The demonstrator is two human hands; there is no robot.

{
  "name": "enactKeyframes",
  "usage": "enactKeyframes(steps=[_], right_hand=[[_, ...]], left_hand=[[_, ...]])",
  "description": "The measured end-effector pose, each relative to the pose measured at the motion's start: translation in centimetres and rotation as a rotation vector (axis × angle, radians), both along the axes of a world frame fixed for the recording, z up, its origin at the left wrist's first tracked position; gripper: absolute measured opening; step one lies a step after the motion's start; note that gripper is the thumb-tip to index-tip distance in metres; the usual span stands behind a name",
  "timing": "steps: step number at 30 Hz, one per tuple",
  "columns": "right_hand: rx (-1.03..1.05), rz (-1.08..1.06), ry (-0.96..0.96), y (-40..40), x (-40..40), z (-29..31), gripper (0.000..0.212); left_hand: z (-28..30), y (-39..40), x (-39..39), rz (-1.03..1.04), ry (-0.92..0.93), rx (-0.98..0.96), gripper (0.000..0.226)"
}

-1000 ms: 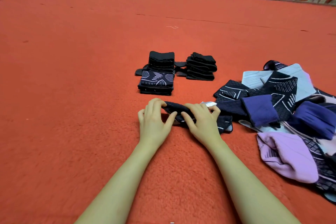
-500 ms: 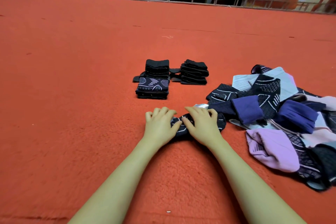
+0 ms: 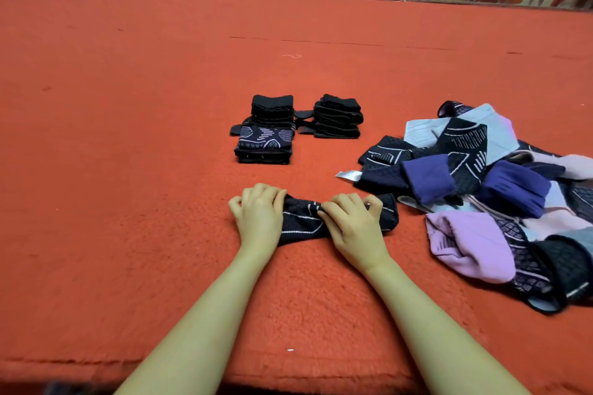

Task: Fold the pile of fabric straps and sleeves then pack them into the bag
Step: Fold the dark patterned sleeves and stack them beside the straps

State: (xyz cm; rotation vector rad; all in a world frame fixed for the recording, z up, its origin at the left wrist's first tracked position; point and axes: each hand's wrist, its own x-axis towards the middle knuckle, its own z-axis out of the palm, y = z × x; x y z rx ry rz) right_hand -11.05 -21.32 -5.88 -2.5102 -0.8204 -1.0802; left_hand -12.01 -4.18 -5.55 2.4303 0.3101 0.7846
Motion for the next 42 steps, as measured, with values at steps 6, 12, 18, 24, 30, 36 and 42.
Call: enactKeyframes(steps=[6,12,18,24,30,36,42], right_hand=[[-0.074,0.043,-0.085,0.3,-0.4,0.1,0.024],[0.111,0.059,0.079,0.3,-0.1,1.0,0.031],[-0.087,0.053,0.533,1.4,2.4,3.9,0.058],[-0.208,0.139,0.675,2.6,2.4,4.2,0.022],[-0.175,-0.014,-0.097,1.5,1.3,3.7,0.003],[-0.229,-0.032,-0.298,0.3,0.3,2.7,0.021],[-0.264,0.026,-0.279,0.5,-0.8,1.9,0.015]], left_hand=[[0.7,2.6,1.5,0.211,0.038,-0.049,0.025],[1.4,2.8,1.2,-0.021,-0.089,-0.138,0.018],[3.0,2.6,0.0,-0.222,-0.280,-0.171,0.017],[2.7,3.0,-0.3,-0.165,-0.275,0.063,0.029],[3.5,3.5,-0.1,0.089,-0.108,0.052,0.022],[2.9,2.7,-0.7,0.081,-0.060,0.032,0.025],[1.9,2.0,-2.3,-0.160,-0.036,0.119,0.051]])
